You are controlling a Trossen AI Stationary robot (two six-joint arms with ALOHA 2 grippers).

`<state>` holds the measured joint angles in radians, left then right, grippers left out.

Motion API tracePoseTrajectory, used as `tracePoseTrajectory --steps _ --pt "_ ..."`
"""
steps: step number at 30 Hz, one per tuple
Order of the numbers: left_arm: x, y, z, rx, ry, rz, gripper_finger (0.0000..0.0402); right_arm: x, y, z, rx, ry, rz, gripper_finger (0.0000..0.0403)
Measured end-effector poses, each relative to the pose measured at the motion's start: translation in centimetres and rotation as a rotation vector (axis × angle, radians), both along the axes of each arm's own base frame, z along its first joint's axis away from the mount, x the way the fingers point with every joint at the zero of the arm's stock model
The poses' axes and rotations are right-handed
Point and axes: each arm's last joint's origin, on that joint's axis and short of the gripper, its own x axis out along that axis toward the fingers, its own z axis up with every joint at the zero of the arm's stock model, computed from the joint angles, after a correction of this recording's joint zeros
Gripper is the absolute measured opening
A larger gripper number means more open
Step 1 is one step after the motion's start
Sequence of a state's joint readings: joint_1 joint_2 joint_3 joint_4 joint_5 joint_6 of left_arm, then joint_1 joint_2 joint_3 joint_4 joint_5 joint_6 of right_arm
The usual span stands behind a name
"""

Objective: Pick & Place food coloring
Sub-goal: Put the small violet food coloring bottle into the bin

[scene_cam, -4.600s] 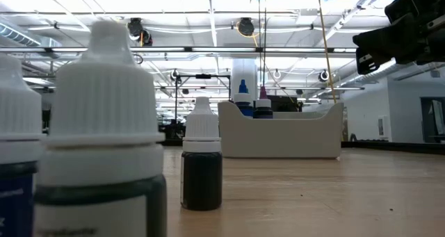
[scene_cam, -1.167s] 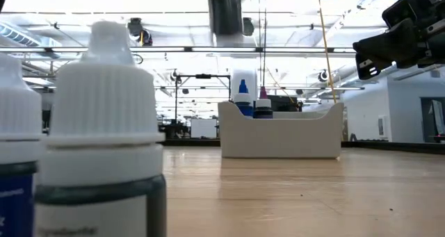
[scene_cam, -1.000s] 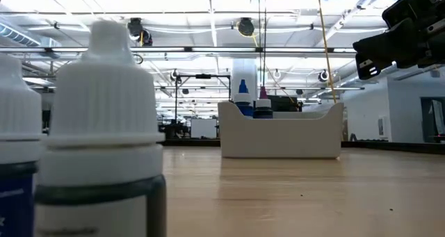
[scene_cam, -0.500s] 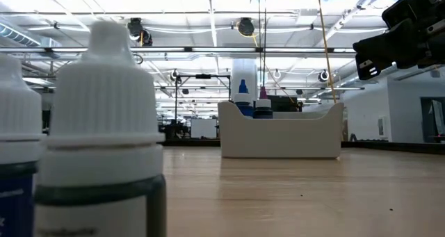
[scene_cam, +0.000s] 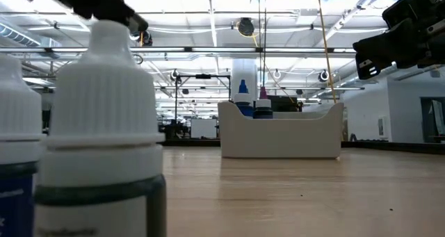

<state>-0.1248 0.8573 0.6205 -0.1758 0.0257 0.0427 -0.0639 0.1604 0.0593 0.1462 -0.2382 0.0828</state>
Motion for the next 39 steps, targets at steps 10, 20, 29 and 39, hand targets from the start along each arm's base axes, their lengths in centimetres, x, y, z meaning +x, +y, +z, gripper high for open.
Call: tracePoseTrajectory --steps 10,20,29,39 --pt "-0.2 2.6 -3.8 -0.117 -0.155 0.183 0.0076 0.0 0.0 0.0 -0.023 -0.004 0.001 0.0000" --pt "1.0 3.5 -3.4 -0.170 -0.196 0.308 0.0076 0.0 0.0 0.1 -0.076 -0.021 0.000 0.0000" --pt "6.0 3.6 1.1 -0.119 -0.155 0.232 0.0076 0.0 0.0 0.3 -0.092 -0.049 -0.001 0.0000" --pt "15.1 3.7 5.1 -0.038 0.059 0.099 0.0076 0.0 0.0 0.8 -0.080 -0.096 -0.003 0.0000"
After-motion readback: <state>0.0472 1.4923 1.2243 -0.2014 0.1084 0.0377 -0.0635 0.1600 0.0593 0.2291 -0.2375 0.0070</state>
